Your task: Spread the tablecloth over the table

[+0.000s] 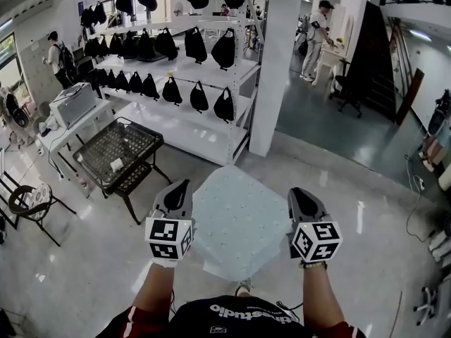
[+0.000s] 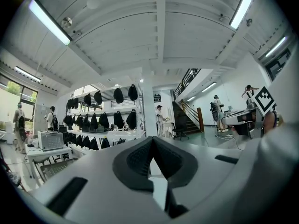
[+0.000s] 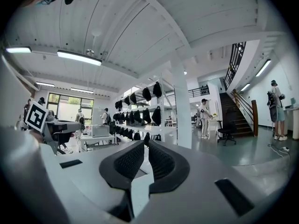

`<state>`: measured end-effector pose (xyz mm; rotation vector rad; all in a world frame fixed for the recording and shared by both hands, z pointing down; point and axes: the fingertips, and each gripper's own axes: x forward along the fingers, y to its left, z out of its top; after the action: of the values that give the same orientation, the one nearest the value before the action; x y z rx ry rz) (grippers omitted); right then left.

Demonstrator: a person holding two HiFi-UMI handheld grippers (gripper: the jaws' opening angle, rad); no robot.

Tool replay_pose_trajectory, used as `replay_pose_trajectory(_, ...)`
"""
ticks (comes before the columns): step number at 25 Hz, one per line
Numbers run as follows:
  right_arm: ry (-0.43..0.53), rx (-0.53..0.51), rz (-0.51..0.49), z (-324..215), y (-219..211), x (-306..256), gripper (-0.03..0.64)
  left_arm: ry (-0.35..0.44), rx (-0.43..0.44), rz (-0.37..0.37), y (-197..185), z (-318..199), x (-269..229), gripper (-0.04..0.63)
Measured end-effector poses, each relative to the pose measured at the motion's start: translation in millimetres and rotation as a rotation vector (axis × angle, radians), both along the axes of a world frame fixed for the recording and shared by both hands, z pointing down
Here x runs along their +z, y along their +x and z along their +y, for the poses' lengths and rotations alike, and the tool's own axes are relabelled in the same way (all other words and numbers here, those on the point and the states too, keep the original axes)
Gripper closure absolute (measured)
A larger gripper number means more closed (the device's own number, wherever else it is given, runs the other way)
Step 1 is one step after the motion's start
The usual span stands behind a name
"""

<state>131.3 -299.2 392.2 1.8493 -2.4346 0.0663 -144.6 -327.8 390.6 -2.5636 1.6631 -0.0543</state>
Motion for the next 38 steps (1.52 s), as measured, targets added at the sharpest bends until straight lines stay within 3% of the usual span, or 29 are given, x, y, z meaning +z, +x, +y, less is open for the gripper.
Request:
replay_pose_trajectory(14, 0.024, 0.044, 0.029, 4.4, 8.2, 1.2, 0.592, -0.019, 0.076, 0.04, 18.9, 3.9, 6.1, 0.58)
replay_pose_trajectory(18, 0.027, 0.041, 0.034, 5.6, 5.7, 1.8, 0.592, -0.024, 0.102, 0.021, 25.2, 6.3, 10.3, 0.58)
replay_pose_trajectory(38, 0.02, 0.03, 0.015, 4.1, 4.9, -2.2, 0.592, -0.047, 0.094, 0.031, 23.0, 2.9, 14.2, 0.58)
